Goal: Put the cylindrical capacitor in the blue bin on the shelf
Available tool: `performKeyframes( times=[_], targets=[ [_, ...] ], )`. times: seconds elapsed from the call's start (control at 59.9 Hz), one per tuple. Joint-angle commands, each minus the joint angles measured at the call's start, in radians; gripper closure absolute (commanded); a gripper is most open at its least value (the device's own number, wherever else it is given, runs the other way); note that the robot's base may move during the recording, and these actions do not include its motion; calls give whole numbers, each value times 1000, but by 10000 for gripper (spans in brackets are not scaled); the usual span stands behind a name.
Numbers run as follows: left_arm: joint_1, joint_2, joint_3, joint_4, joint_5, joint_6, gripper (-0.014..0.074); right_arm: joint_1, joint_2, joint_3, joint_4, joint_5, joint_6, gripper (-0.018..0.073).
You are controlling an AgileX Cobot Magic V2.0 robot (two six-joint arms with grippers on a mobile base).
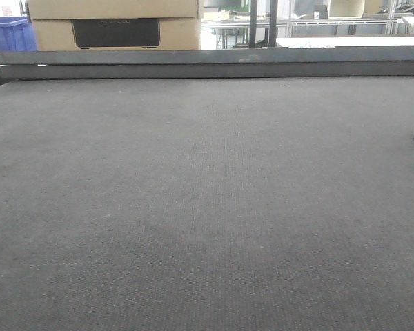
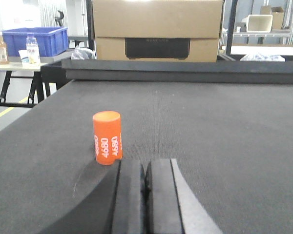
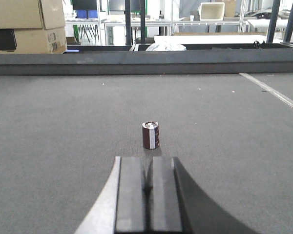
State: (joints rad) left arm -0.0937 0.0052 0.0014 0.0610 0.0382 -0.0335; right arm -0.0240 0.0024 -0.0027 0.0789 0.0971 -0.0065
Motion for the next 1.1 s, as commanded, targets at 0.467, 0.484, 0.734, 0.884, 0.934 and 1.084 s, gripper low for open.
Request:
performKeyframes(
  times=[0.467, 0.484, 0.734, 0.884, 0.934, 1.084],
  targets=[
    [2, -3, -182, -5, -157, -1, 707, -1, -2, -293, -2, -41, -2, 703],
    [2, 8, -213, -3, -129, -1, 707, -1, 1, -326, -2, -22, -2, 701],
    [2, 241, -533, -3, 170, -1, 587, -1, 257, -591, -2, 52, -2, 237],
    [2, 378, -618, -3, 183, -1, 300, -1, 429, -649, -3, 48, -2, -11],
    [2, 415, -624, -7, 174, -1, 211, -1, 467, -649, -3, 29, -2, -3],
    [-11, 479, -624, -32, 154, -1, 34, -1, 606, -645, -6, -8, -2, 22]
  ],
)
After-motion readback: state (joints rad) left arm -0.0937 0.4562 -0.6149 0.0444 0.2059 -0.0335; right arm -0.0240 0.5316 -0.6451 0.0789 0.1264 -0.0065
